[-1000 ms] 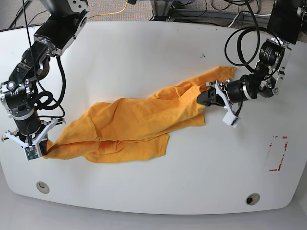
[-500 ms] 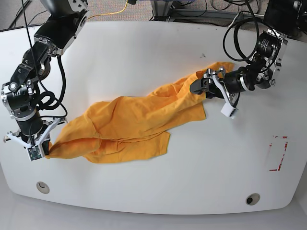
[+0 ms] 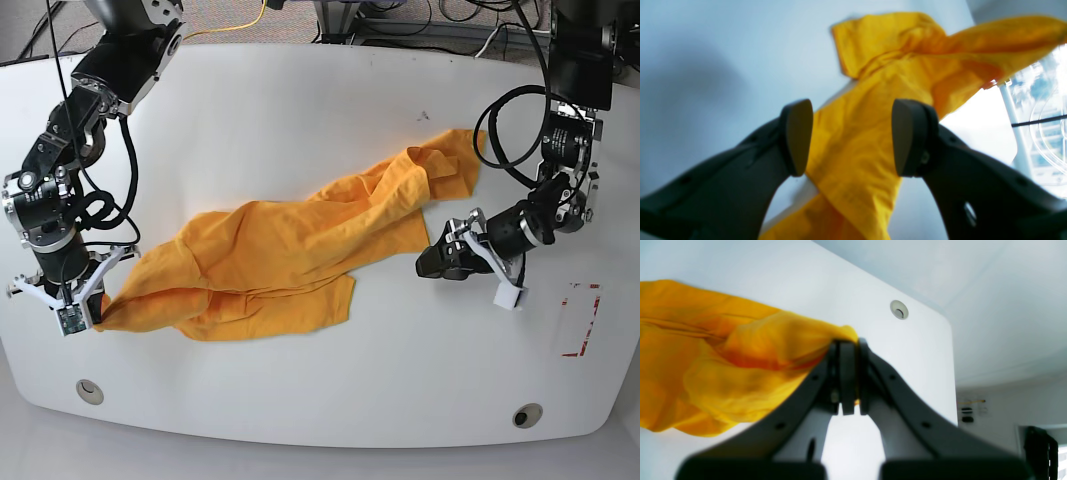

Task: Layout the t-shirt on the table in an organized manner, then fold the t-shirt properly
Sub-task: 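Reposition the left gripper along the shirt edge and grip it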

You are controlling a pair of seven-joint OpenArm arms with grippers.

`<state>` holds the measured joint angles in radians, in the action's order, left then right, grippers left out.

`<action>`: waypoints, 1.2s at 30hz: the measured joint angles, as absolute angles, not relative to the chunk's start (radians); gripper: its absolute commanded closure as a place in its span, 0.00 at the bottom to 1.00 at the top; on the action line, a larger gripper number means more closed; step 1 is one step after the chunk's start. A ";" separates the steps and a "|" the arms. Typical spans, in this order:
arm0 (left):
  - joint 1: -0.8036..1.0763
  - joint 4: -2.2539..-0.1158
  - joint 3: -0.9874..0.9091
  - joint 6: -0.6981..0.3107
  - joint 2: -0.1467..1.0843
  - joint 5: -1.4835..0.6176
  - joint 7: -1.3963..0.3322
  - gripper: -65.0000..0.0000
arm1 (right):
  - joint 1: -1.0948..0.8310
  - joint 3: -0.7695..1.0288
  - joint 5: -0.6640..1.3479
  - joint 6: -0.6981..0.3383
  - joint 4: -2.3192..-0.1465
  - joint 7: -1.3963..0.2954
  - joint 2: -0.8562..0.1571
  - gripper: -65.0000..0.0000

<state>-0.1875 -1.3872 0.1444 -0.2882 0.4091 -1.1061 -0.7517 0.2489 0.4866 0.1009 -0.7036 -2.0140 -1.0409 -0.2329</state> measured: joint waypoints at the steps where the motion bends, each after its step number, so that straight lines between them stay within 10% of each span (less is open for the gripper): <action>1: -0.194 -1.350 0.147 -0.286 0.396 -1.100 -0.752 0.45 | 0.249 0.487 0.099 -0.703 -2.014 -1.043 -0.233 1.00; 36: -0.170 -1.197 0.140 -0.157 0.348 -0.978 -0.738 0.45 | 0.249 0.488 0.109 -0.704 -2.014 -1.040 -0.213 1.00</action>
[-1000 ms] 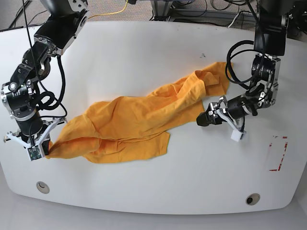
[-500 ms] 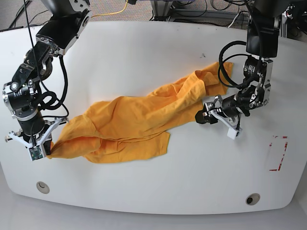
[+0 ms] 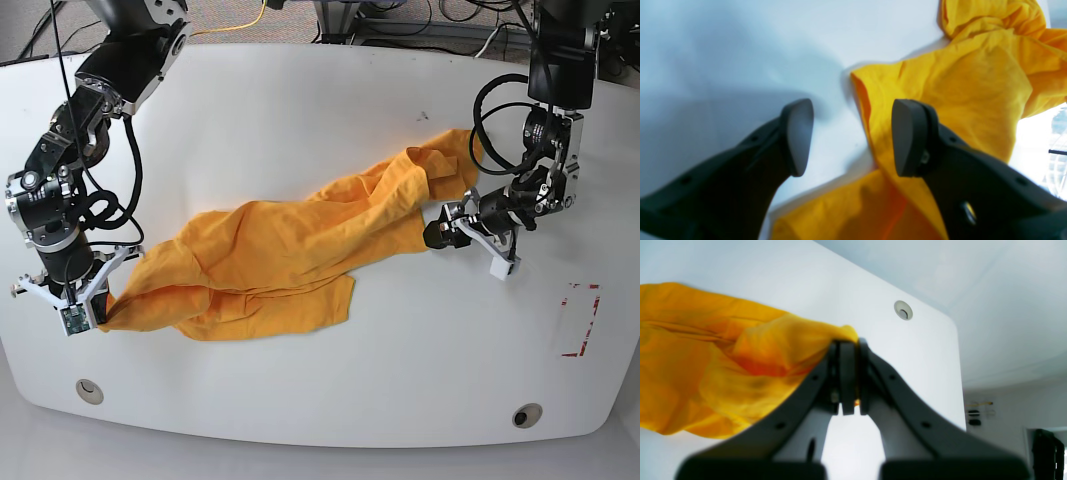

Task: Layout the t-shirt on the table in an organized manner, then fold the t-shirt properly
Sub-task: 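Reposition the left gripper along the shirt edge and grip it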

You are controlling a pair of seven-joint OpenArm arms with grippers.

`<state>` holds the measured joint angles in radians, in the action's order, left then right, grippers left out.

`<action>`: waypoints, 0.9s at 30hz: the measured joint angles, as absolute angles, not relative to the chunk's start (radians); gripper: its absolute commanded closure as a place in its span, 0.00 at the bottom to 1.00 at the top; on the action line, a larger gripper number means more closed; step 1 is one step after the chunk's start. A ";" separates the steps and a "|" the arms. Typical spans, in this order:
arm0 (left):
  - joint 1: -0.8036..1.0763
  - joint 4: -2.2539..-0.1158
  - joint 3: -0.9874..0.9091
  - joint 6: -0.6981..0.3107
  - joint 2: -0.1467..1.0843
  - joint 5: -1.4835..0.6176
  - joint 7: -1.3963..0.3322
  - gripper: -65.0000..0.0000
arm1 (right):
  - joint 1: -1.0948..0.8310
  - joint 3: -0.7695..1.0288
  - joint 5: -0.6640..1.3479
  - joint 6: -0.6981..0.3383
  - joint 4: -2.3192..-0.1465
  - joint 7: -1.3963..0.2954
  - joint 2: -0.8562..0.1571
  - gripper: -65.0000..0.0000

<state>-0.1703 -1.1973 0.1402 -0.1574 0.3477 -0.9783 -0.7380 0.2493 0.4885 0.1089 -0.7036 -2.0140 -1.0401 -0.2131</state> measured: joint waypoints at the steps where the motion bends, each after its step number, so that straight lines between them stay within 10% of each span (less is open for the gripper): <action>1: -0.172 -1.192 0.140 -0.158 0.345 -0.981 -0.733 0.45 | 0.249 0.489 0.109 -0.704 -2.014 -1.040 -0.213 1.00; 21: -0.211 -1.101 0.178 -0.229 0.218 -0.999 -0.712 0.47 | 0.249 0.489 0.109 -0.704 -2.014 -1.042 -0.210 1.00; 27: -0.212 -1.099 0.180 -0.227 0.205 -0.992 -0.715 0.74 | 0.249 0.489 0.108 -0.704 -2.014 -1.043 -0.211 1.00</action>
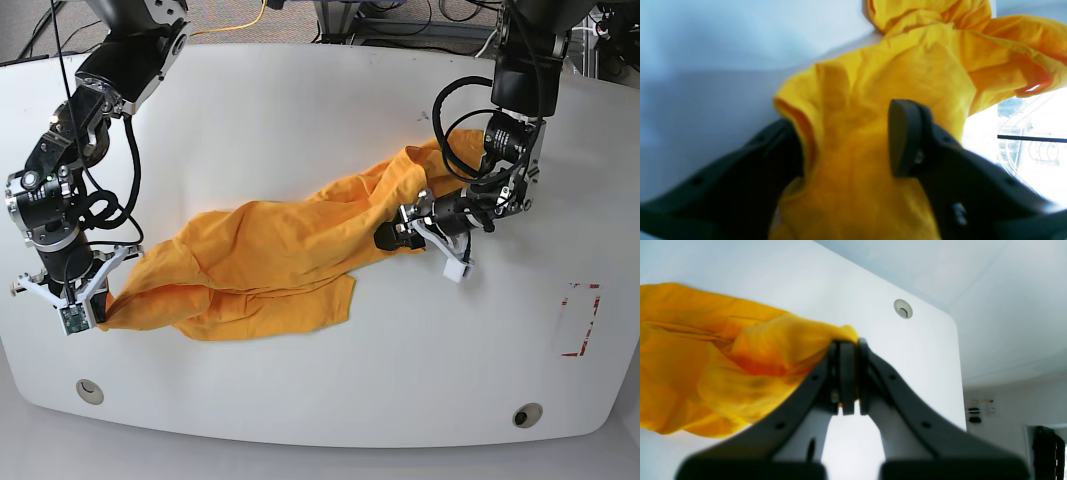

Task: Layout the t-shirt on the table in an organized manner, then fold the t-shirt properly
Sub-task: 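Reposition the left gripper along the shirt edge and grip it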

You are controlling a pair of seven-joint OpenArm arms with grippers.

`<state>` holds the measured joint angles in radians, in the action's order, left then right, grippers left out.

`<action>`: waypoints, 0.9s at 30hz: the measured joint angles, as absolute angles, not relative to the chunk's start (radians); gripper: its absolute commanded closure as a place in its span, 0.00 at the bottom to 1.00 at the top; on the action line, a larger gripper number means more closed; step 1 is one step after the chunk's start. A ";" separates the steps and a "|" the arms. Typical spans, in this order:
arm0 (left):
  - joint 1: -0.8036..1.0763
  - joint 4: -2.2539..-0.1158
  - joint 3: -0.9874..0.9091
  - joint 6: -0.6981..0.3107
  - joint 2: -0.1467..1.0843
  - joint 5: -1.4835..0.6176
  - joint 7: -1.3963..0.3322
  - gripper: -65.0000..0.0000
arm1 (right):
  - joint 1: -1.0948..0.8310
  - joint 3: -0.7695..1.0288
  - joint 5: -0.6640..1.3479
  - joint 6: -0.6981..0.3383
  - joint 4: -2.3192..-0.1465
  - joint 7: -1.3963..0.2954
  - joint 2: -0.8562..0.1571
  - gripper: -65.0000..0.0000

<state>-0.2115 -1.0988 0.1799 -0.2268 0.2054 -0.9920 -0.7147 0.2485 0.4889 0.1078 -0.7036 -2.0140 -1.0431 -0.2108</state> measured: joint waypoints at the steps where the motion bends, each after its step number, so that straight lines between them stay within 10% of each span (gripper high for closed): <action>1: -0.213 -1.096 0.180 -0.226 0.205 -0.988 -0.718 0.80 | 0.249 0.489 0.108 -0.704 -2.014 -1.043 -0.211 1.00; 5: -0.222 -1.089 0.180 -0.208 0.196 -0.968 -0.717 1.00 | 0.249 0.489 0.109 -0.704 -2.014 -1.042 -0.211 1.00; 27: -0.274 -1.330 0.181 -0.199 0.255 -0.895 -0.664 1.00 | 0.281 0.493 0.099 -0.705 -2.013 -1.049 -0.214 1.00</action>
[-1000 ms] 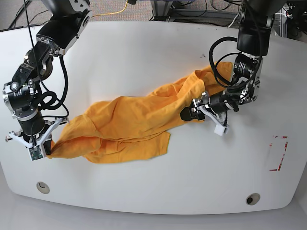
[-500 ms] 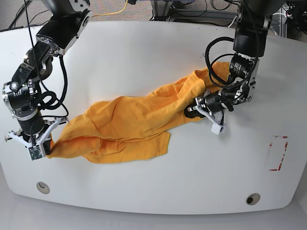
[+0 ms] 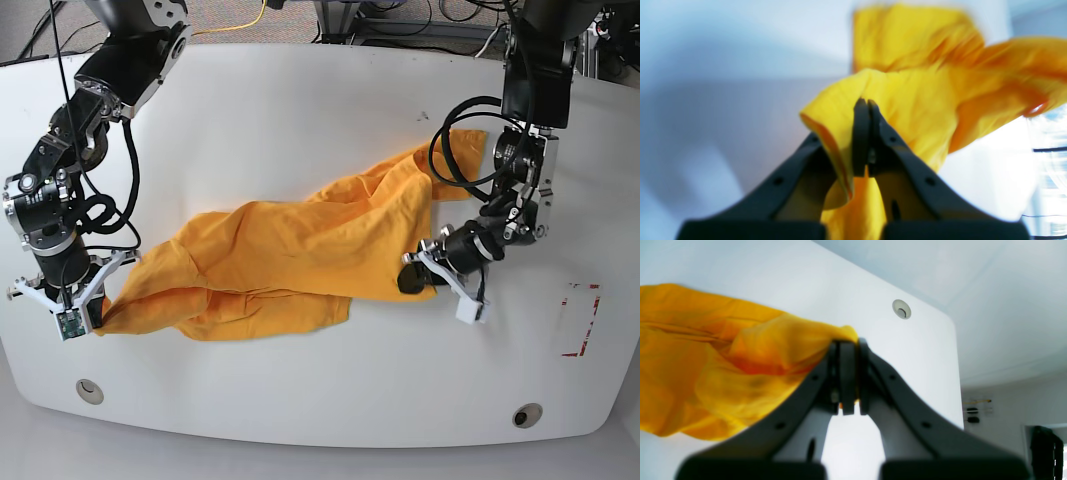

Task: Layout the t-shirt on the table in an organized manner, then fold the t-shirt properly
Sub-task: 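Reposition the left gripper along the shirt edge and grip it, then lift the shirt high with both grippers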

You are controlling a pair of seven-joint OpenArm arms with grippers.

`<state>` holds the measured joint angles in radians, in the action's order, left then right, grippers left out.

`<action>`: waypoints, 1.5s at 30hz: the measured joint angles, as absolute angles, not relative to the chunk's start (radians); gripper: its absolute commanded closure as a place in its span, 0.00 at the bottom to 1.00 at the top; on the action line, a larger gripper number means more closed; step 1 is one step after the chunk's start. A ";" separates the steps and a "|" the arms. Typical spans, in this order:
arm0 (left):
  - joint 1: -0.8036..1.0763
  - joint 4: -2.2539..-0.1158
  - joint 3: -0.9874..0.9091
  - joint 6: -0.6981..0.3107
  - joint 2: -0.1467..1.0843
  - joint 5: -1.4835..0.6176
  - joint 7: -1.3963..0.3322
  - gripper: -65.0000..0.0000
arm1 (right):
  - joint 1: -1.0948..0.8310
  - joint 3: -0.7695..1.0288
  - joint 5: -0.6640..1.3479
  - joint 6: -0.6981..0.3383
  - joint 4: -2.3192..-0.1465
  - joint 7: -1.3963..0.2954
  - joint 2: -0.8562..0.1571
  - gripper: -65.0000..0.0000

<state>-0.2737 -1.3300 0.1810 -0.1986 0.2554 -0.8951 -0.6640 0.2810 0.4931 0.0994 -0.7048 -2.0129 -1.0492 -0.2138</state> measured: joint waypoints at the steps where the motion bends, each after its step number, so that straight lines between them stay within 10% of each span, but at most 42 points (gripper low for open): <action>1: -0.280 -1.361 0.178 -0.202 0.266 -0.899 -0.659 1.00 | 0.291 0.493 0.097 -0.704 -2.013 -1.048 -0.216 1.00; 24: -0.611 -1.666 0.134 -0.300 0.660 -1.055 -0.708 1.00 | 0.604 0.433 -0.004 -0.704 -1.929 -1.051 -0.313 1.00; 45: -1.145 -1.501 0.258 -0.302 0.696 -1.100 -0.757 1.00 | 0.988 0.309 0.004 -0.708 -1.676 -1.040 -0.391 1.00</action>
